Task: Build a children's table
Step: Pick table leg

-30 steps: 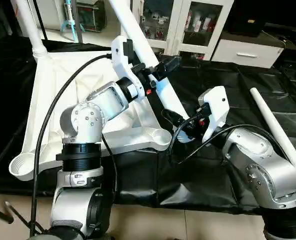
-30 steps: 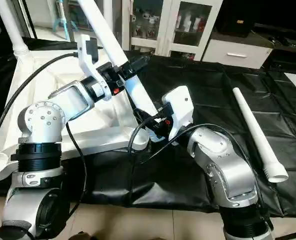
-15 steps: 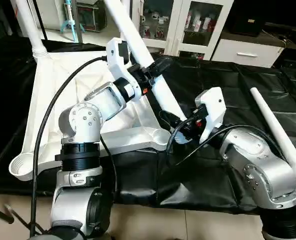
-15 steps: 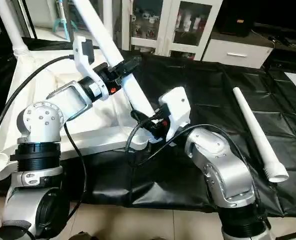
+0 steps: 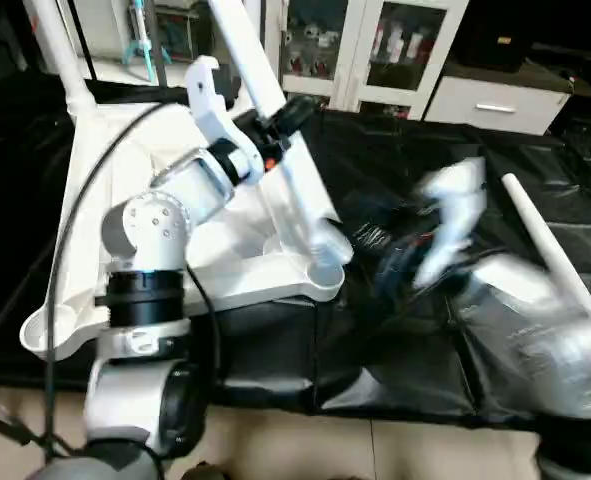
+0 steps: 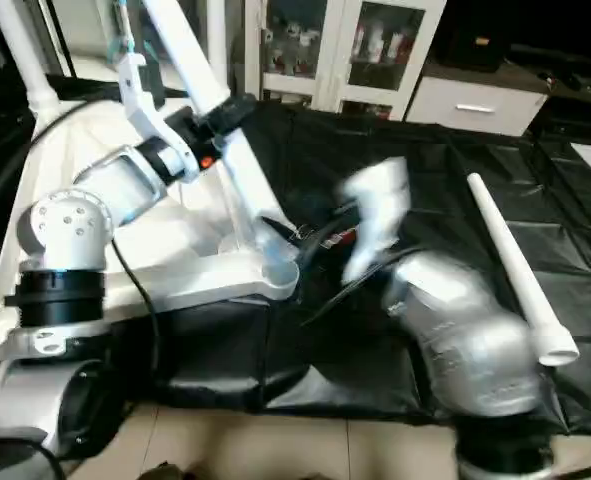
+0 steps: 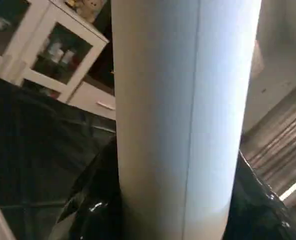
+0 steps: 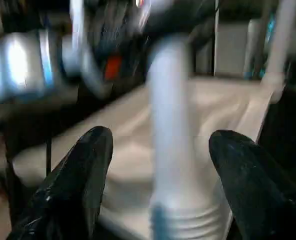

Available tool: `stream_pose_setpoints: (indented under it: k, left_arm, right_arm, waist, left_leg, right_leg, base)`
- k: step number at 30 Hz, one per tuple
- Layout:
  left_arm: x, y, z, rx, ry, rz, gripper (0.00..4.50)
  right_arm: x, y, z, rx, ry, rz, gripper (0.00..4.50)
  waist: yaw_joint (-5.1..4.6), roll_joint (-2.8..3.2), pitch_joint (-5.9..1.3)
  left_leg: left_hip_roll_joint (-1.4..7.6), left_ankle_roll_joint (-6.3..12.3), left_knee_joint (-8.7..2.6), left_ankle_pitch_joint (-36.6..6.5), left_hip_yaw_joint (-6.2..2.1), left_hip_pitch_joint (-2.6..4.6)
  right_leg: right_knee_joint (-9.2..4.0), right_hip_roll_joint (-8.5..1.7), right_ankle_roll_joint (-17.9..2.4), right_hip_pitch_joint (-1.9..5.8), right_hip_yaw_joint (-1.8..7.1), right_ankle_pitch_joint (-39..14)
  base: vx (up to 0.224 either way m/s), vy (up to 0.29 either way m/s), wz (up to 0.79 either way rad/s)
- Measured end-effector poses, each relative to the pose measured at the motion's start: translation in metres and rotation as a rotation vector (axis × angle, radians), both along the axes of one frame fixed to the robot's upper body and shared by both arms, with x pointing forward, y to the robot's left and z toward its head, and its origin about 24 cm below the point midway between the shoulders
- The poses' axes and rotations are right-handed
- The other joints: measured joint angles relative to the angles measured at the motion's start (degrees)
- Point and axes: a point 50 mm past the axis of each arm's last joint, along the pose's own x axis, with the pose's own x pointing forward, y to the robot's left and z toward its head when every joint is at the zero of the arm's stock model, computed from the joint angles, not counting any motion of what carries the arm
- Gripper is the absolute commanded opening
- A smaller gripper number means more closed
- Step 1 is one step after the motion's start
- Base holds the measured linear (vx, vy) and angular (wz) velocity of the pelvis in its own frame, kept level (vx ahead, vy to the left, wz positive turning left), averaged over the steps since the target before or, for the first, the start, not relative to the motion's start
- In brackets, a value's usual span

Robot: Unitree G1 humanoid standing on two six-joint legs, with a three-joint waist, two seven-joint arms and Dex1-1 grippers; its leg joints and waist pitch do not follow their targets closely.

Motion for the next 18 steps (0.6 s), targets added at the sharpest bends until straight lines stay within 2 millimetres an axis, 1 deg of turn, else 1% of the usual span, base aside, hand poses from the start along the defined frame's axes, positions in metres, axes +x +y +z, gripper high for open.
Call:
stream_pose_setpoints:
  k: [3, 5, 7, 9, 12, 15, 18]
  left_arm:
    - [-0.001, -0.002, 0.0, 0.028, -0.016, -0.023, 1.82]
    - [-0.002, -0.009, 0.0, 0.043, -0.025, -0.058, 1.82]
    - [-0.003, -0.014, 0.0, 0.054, -0.032, -0.084, 1.82]
    - [-0.004, -0.018, 0.0, 0.064, -0.038, -0.109, 1.82]
    - [-0.006, -0.026, 0.0, 0.078, -0.047, -0.144, 1.82]
    - [-0.009, -0.032, 0.002, 0.096, -0.067, -0.17, 1.82]
    - [-0.012, -0.035, 0.005, 0.129, -0.098, -0.187, 1.82]
  right_arm:
    - [0.008, -0.021, 0.016, 0.007, 0.01, -0.025, 3.31]
    - [0.014, -0.034, 0.014, -0.059, 0.077, -0.038, 3.31]
    - [0.017, -0.04, 0.005, -0.089, 0.155, -0.035, 3.31]
    - [0.016, -0.038, -0.004, -0.113, 0.221, 0.022, 3.31]
    - [0.015, -0.035, -0.009, -0.12, 0.266, 0.097, 3.31]
    - [0.016, -0.027, -0.012, -0.139, 0.26, 0.165, 3.31]
    - [0.017, -0.018, -0.016, -0.185, 0.237, 0.188, 3.31]
  waist:
    - [0.2, 0.0, 0.0]
    - [0.48, -0.02, -0.02]
    - [0.67, -0.03, -0.02]
    - [0.73, -0.03, -0.02]
    - [0.81, -0.08, -0.01]
    - [0.87, -0.19, -0.03]
    - [0.98, -0.26, -0.02]
  left_leg:
    - [0.02, -0.01, 0.06, 0.0, 0.0, 0.03]
    - [0.01, -0.01, 0.07, 0.01, 0.0, 0.04]
    - [0.02, -0.01, 0.07, 0.02, 0.0, 0.03]
    - [0.03, -0.01, 0.06, 0.02, 0.0, 0.01]
    - [0.04, 0.01, 0.06, 0.02, 0.01, 0.0]
    - [0.06, 0.02, 0.09, 0.03, 0.02, 0.01]
    - [0.06, 0.03, 0.13, 0.04, 0.01, -0.01]
  right_leg:
    - [0.04, 0.0, -0.01, 0.04, -0.01, 0.0]
    - [0.03, 0.0, -0.01, 0.06, -0.01, 0.01]
    - [0.05, 0.0, -0.01, 0.05, -0.02, 0.01]
    - [0.06, 0.0, -0.01, 0.02, -0.02, 0.0]
    - [0.05, 0.0, -0.01, 0.02, -0.03, 0.0]
    - [0.08, 0.0, -0.01, 0.02, -0.03, 0.0]
    - [0.09, -0.01, -0.01, 0.02, -0.03, 0.0]
  base:
    - [0.0, 0.0, 0.0]
    - [0.0, 0.0, 0.0]
    - [0.0, 0.0, 0.0]
    - [0.0, 0.0, 0.0]
    - [0.0, 0.0, 0.0]
    - [0.0, 0.0, 0.0]
    - [0.0, 0.0, 0.0]
